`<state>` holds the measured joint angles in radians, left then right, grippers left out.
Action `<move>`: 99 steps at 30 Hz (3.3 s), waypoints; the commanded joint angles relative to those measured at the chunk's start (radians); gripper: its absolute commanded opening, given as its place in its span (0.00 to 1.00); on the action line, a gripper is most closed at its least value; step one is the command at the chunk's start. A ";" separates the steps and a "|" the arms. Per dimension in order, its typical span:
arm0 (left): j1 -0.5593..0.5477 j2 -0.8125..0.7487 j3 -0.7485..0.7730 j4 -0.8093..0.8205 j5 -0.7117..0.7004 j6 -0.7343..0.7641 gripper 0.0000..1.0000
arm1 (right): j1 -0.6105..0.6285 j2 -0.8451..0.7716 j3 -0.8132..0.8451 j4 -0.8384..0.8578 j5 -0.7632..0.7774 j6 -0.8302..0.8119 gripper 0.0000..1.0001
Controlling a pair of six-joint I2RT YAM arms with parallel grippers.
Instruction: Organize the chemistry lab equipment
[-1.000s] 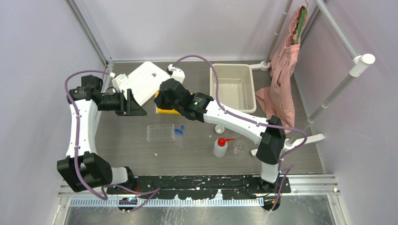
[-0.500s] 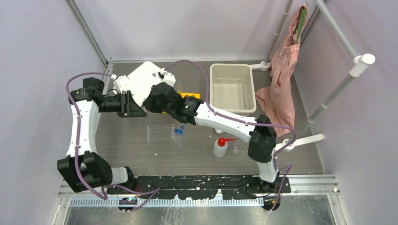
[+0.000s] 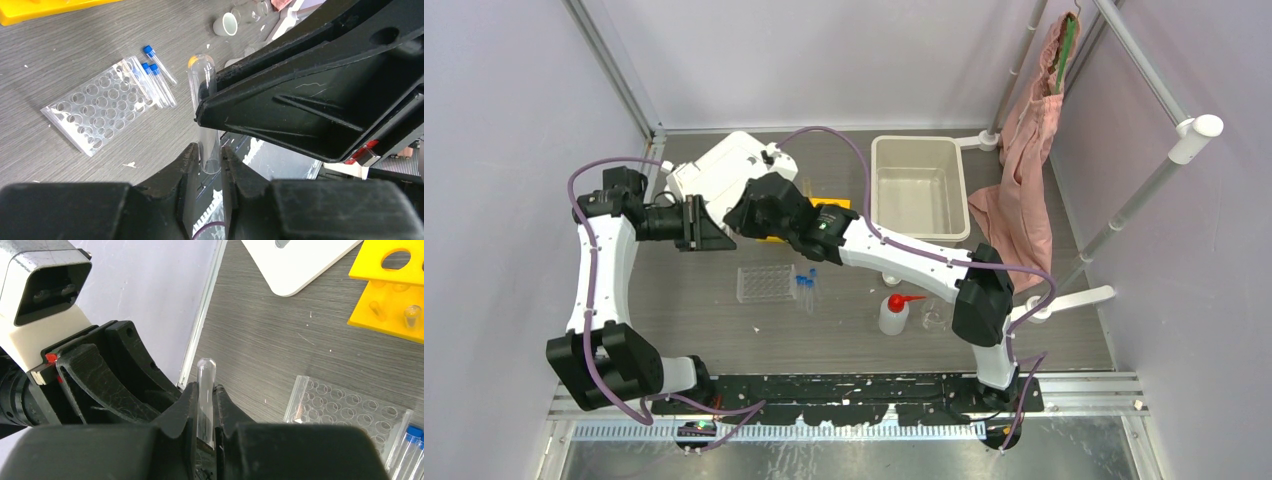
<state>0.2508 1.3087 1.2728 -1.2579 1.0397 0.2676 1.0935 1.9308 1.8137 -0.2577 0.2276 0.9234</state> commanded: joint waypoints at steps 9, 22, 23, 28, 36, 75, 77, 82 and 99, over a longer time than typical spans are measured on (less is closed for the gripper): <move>0.005 -0.019 0.002 0.038 0.006 -0.005 0.05 | 0.000 -0.027 0.034 0.069 -0.056 0.024 0.44; -0.009 -0.084 -0.013 -0.036 0.048 0.219 0.02 | -0.114 0.138 0.439 -0.360 -0.471 -0.129 0.58; -0.010 -0.089 -0.015 -0.037 0.047 0.226 0.01 | -0.117 0.143 0.454 -0.379 -0.480 -0.142 0.56; -0.024 -0.123 -0.032 -0.027 0.040 0.250 0.00 | -0.127 0.148 0.476 -0.420 -0.490 -0.162 0.51; -0.040 -0.142 -0.043 0.004 0.016 0.234 0.00 | -0.129 0.172 0.514 -0.443 -0.535 -0.160 0.47; -0.047 -0.043 -0.027 0.172 -0.244 -0.056 1.00 | -0.201 -0.215 -0.242 -0.023 0.322 -0.526 0.01; -0.047 -0.044 -0.028 0.170 -0.254 -0.057 1.00 | -0.201 -0.203 -0.265 0.016 0.317 -0.537 0.01; -0.046 -0.040 -0.032 0.166 -0.266 -0.049 1.00 | -0.201 -0.157 -0.278 0.077 0.315 -0.549 0.01; -0.047 -0.029 -0.033 0.161 -0.274 -0.037 1.00 | -0.201 -0.060 -0.285 0.140 0.351 -0.593 0.01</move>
<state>0.2043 1.2861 1.2247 -1.1152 0.7582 0.2203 0.8883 1.8748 1.5249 -0.1947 0.5308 0.3527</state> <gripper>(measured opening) 0.995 0.233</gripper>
